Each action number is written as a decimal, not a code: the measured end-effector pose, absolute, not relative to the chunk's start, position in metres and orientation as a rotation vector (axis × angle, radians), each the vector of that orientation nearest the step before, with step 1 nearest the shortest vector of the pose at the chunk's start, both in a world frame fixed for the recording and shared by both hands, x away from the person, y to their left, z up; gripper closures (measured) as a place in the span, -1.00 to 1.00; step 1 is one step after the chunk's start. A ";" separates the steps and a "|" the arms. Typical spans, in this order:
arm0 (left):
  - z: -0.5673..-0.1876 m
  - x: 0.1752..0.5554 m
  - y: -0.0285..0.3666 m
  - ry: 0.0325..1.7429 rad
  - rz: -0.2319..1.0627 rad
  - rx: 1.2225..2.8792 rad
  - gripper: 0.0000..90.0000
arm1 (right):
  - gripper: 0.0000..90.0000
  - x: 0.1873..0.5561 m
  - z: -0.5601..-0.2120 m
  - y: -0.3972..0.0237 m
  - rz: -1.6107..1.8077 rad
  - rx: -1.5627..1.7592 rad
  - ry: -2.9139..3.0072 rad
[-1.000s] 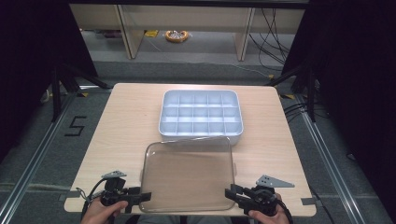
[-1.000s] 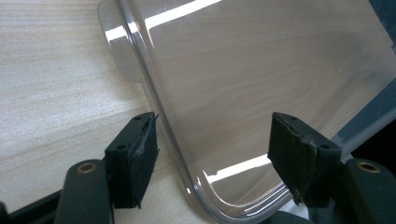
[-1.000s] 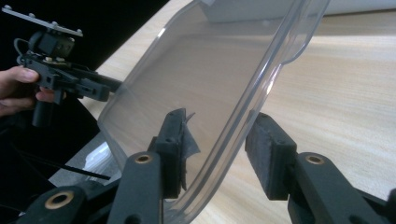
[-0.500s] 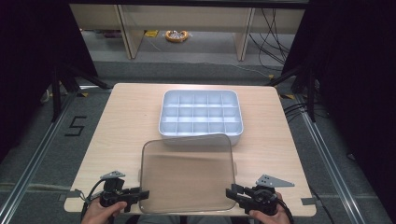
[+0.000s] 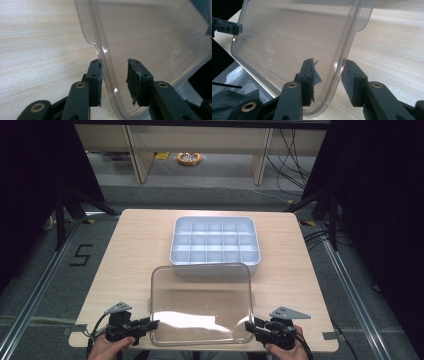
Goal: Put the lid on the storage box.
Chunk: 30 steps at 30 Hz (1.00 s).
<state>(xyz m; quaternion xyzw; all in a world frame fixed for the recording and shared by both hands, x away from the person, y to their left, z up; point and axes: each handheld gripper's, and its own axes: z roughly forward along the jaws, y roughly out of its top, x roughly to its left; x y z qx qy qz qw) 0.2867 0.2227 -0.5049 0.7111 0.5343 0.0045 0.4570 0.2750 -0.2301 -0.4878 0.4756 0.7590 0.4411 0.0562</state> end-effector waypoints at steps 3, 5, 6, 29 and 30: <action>-0.499 0.285 0.221 1.296 0.049 1.741 0.47 | 0.44 0.276 -0.487 -0.230 1.365 1.441 2.305; -0.496 0.284 0.221 1.278 0.067 1.740 0.47 | 0.44 0.273 -0.484 -0.230 1.334 1.475 2.271; -0.495 0.284 0.220 1.273 0.075 1.734 0.48 | 0.44 0.272 -0.483 -0.228 1.357 1.501 2.271; -0.451 0.341 0.198 1.250 0.187 1.682 0.42 | 0.40 0.333 -0.439 -0.241 1.411 1.414 2.131; -0.448 0.344 0.199 1.248 0.184 1.682 0.42 | 0.41 0.337 -0.437 -0.242 1.404 1.405 2.133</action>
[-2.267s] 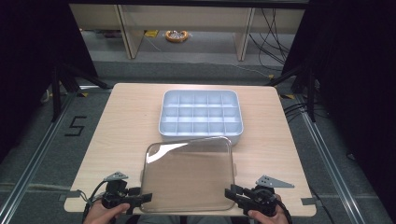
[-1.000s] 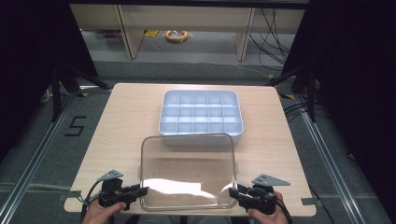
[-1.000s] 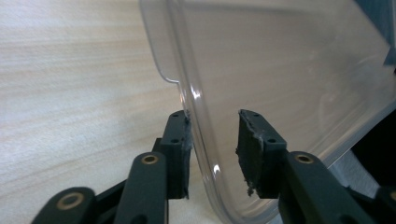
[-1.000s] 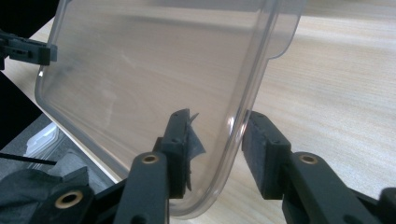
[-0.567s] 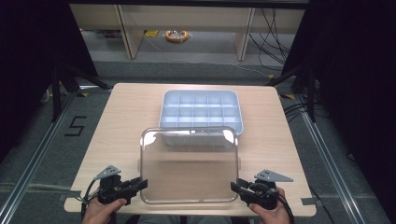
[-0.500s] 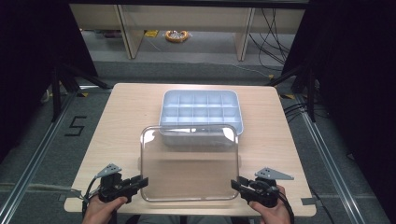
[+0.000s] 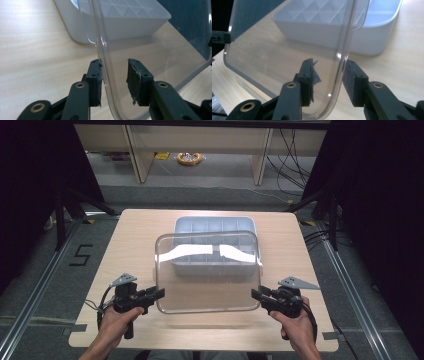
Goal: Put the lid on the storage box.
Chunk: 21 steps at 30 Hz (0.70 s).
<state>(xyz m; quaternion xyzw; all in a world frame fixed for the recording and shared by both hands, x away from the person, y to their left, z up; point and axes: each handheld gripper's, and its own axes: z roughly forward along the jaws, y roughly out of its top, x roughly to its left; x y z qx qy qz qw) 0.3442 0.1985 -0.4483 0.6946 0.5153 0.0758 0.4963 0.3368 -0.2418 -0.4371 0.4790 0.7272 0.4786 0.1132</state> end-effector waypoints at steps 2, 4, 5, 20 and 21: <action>-0.443 0.351 0.199 1.242 0.186 1.678 0.43 | 0.41 0.341 -0.431 -0.241 1.420 1.443 2.119; -0.439 0.356 0.198 1.239 0.192 1.672 0.43 | 0.41 0.346 -0.427 -0.241 1.423 1.447 2.107; -0.438 0.358 0.198 1.241 0.198 1.674 0.43 | 0.41 0.351 -0.426 -0.243 1.417 1.388 2.116; -0.418 0.405 0.187 1.262 0.209 1.636 0.39 | 0.39 0.395 -0.409 -0.250 1.468 1.420 2.064; -0.417 0.409 0.187 1.268 0.203 1.631 0.39 | 0.39 0.398 -0.407 -0.250 1.476 1.443 2.051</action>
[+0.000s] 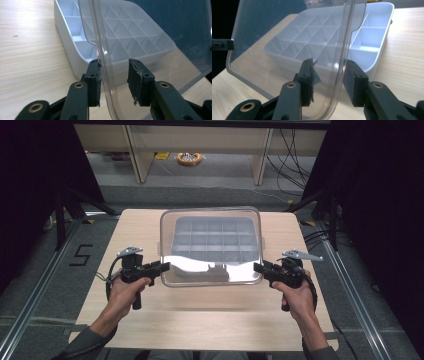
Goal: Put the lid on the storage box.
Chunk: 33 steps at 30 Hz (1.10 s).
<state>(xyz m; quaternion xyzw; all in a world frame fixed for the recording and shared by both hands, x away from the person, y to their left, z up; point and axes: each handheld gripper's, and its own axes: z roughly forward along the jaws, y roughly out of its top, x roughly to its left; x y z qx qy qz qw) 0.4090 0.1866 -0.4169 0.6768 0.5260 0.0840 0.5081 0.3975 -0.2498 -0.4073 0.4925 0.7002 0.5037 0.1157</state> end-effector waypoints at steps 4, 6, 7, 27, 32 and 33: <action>-0.412 0.425 0.181 1.285 0.222 1.630 0.38 | 0.38 0.412 -0.401 -0.251 1.477 1.458 2.040; -0.410 0.434 0.178 1.289 0.222 1.629 0.38 | 0.38 0.420 -0.400 -0.252 1.458 1.452 2.019; -0.409 0.438 0.177 1.290 0.229 1.628 0.37 | 0.38 0.423 -0.400 -0.252 1.466 1.466 2.015; -0.428 0.494 0.168 1.403 0.178 1.589 0.33 | 0.36 0.471 -0.412 -0.251 1.416 1.563 1.984; -0.432 0.497 0.167 1.410 0.181 1.598 0.33 | 0.35 0.475 -0.419 -0.251 1.409 1.579 1.981; -0.433 0.497 0.166 1.411 0.179 1.601 0.33 | 0.35 0.474 -0.419 -0.250 1.415 1.614 1.980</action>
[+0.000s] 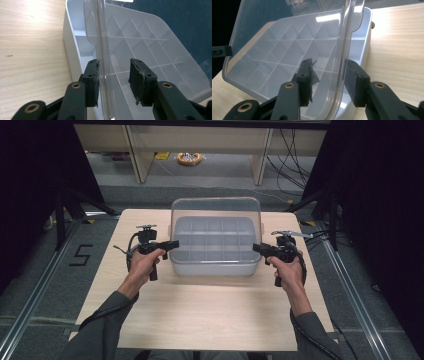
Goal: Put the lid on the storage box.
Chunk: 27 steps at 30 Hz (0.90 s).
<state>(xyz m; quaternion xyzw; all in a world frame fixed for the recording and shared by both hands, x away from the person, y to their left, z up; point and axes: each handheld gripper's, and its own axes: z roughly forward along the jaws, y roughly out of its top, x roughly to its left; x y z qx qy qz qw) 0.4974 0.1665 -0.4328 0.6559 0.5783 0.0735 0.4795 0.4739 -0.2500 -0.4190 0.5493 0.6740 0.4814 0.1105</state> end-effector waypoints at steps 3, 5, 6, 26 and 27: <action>-0.436 0.500 0.166 1.422 0.171 1.601 0.32 | 0.35 0.477 -0.423 -0.251 1.396 1.594 1.988; -0.438 0.501 0.166 1.431 0.165 1.594 0.31 | 0.34 0.478 -0.425 -0.251 1.404 1.600 1.979; -0.438 0.501 0.165 1.436 0.165 1.593 0.31 | 0.33 0.477 -0.424 -0.250 1.400 1.624 1.983; -0.444 0.505 0.164 1.453 0.173 1.622 0.24 | 0.19 0.487 -0.435 -0.244 1.346 1.672 2.002; -0.444 0.504 0.163 1.449 0.184 1.633 0.23 | 0.18 0.484 -0.433 -0.239 1.338 1.754 1.983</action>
